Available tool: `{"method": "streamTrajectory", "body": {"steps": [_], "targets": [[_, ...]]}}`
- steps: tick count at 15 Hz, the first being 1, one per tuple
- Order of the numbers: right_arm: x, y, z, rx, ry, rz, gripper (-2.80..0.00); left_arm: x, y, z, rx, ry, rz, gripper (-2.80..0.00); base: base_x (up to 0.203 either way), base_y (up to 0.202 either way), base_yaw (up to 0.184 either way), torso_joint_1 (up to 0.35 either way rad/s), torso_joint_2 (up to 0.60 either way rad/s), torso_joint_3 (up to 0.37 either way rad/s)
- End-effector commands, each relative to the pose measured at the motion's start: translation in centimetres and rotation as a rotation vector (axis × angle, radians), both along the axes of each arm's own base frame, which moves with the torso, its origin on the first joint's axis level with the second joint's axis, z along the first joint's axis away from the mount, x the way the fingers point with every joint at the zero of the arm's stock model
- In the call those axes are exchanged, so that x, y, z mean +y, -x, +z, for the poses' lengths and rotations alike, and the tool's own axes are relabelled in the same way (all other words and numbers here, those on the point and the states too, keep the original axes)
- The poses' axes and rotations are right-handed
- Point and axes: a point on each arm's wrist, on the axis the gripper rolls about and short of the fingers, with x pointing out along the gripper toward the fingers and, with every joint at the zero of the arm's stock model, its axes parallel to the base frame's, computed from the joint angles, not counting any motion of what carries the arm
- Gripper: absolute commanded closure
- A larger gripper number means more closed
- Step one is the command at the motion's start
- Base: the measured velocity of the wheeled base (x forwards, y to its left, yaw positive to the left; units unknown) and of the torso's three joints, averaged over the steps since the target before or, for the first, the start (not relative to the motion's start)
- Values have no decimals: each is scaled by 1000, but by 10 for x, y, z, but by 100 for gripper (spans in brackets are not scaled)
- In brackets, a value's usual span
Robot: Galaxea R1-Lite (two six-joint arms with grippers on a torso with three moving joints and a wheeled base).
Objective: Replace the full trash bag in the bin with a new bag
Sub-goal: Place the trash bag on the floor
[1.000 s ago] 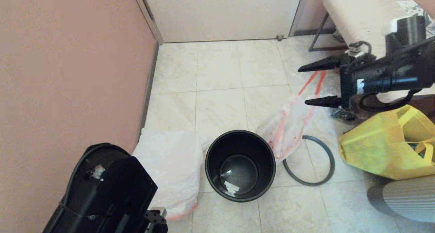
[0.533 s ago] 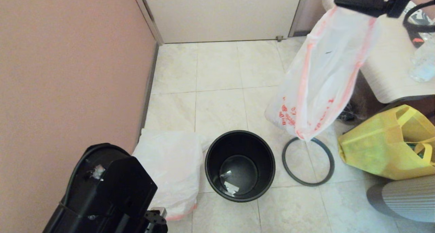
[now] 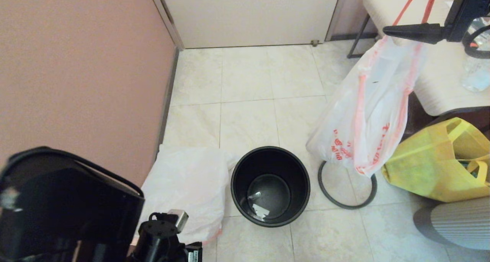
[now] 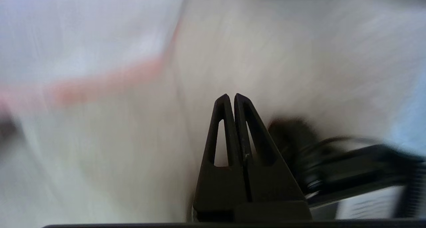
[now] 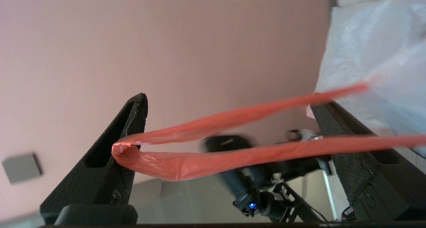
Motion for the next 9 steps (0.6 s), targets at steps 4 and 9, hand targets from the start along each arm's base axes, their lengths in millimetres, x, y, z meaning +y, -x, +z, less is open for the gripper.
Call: {"method": "streamTrajectory", "body": {"steps": [4, 9], "targets": [[-1, -8, -5, 27, 0, -1, -280, -41, -28, 138, -405, 220, -237, 0, 0, 0, 0, 0, 0, 0], [0, -17, -10, 38, 1, -1, -280, -83, -62, 228, -441, 329, -503, 0, 0, 0, 0, 0, 0, 0]]}}
